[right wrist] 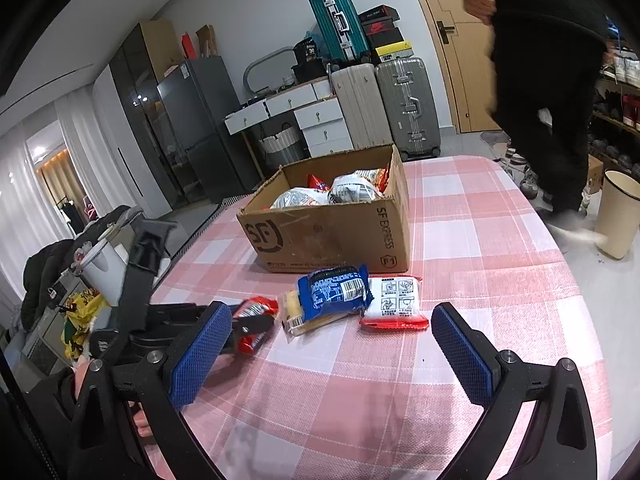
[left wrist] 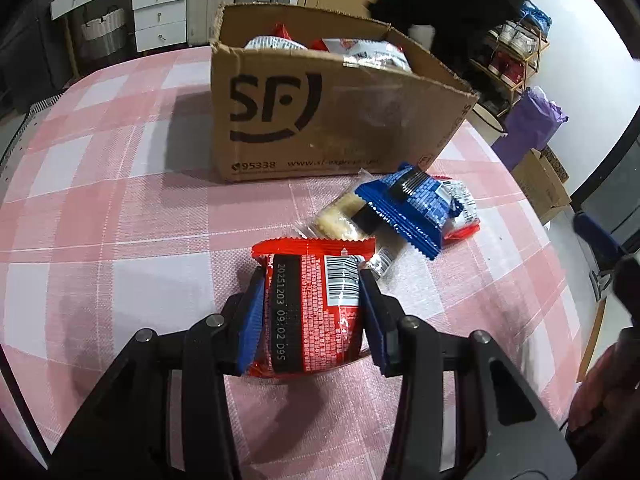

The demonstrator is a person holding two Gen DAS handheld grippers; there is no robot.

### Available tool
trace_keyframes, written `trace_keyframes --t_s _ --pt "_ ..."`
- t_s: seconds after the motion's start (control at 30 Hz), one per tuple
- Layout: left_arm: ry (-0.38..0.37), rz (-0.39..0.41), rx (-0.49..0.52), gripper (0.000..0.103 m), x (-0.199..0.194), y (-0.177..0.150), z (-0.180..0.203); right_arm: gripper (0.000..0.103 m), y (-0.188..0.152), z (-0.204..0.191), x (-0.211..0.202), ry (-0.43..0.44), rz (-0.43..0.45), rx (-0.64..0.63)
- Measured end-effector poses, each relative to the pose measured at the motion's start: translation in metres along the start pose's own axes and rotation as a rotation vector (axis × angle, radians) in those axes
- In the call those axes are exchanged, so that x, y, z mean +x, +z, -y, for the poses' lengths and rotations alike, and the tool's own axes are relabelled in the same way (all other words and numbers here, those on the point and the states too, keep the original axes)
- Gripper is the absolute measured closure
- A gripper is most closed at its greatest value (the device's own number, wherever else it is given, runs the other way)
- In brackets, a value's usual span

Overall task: Organize snacks
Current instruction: 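Grasp the red bar pack with the left gripper, then grasp the white-and-red pack with the right gripper while the left gripper holds the red pack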

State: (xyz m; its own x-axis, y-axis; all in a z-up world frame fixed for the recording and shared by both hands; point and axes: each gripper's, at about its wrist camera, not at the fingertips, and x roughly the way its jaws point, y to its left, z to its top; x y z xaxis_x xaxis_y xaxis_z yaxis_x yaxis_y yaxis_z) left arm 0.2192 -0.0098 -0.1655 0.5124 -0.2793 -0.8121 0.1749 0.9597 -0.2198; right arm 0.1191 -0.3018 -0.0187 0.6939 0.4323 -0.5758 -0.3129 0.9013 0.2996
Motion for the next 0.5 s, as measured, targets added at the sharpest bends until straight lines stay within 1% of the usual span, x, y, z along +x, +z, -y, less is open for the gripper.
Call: trace_keyframes --t_s 0.17,0.5 --pt "0.004 0.025 0.0 0.062 -0.02 -0.001 -0.001 0.001 -0.001 0.006 0.006 -0.011 -0.018 0.005" --pt "-0.008 0.052 -0.009 0.062 -0.047 -0.009 -0.007 0.001 -0.002 0.026 0.04 -0.08 -0.121 0.013"
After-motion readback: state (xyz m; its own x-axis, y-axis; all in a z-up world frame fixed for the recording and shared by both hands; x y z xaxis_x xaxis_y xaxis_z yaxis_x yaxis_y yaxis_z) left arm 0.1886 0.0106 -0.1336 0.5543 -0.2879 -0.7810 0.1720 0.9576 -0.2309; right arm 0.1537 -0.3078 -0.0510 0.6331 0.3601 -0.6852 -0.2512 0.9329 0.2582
